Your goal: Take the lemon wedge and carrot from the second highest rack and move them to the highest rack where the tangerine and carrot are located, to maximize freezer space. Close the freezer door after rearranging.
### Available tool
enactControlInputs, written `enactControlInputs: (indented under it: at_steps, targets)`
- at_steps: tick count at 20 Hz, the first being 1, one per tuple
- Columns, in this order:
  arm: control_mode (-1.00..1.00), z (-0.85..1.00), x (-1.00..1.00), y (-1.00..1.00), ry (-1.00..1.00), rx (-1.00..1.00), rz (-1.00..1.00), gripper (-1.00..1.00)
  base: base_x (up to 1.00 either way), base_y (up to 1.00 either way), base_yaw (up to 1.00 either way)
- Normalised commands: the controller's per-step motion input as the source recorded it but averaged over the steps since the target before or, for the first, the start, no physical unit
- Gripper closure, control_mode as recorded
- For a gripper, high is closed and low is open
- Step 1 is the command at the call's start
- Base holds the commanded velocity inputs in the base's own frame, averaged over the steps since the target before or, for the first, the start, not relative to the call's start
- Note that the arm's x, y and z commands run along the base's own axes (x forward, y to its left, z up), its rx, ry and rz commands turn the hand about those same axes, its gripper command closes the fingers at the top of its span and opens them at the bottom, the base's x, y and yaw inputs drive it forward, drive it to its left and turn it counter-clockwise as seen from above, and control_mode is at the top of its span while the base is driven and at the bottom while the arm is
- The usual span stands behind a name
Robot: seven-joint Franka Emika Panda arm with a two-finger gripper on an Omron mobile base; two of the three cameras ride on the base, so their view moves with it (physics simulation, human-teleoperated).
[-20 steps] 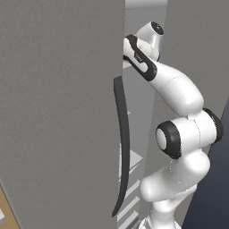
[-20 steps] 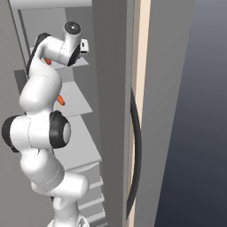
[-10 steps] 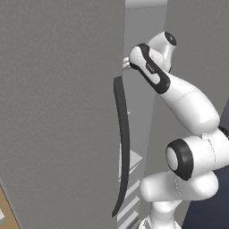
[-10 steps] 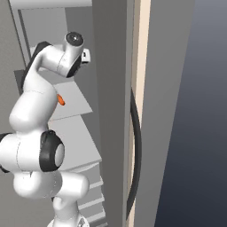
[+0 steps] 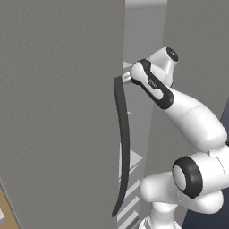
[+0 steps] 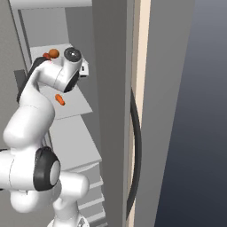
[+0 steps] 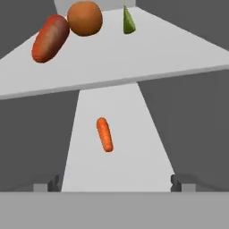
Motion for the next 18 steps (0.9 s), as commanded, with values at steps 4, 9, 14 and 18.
enactControlInputs:
  at_steps: [4, 9, 14, 18]
  targets:
    - [-1.0, -0.47, 0.0, 0.0, 0.1, 0.0, 0.02, -1.0, 0.0, 0.0, 0.0]
    - [-1.0, -0.35, 0.15, 0.02, 0.17, 0.0, 0.01, -1.0, 0.0, 0.0, 0.0]
    - [-1.0, -0.26, 0.29, 0.03, 0.24, 0.0, 0.0, -1.0, 0.0, 0.0, 0.0]
    - [-1.0, -0.37, 0.28, 0.13, 0.13, 0.0, 0.0, -1.0, 0.0, 0.0, 0.0]
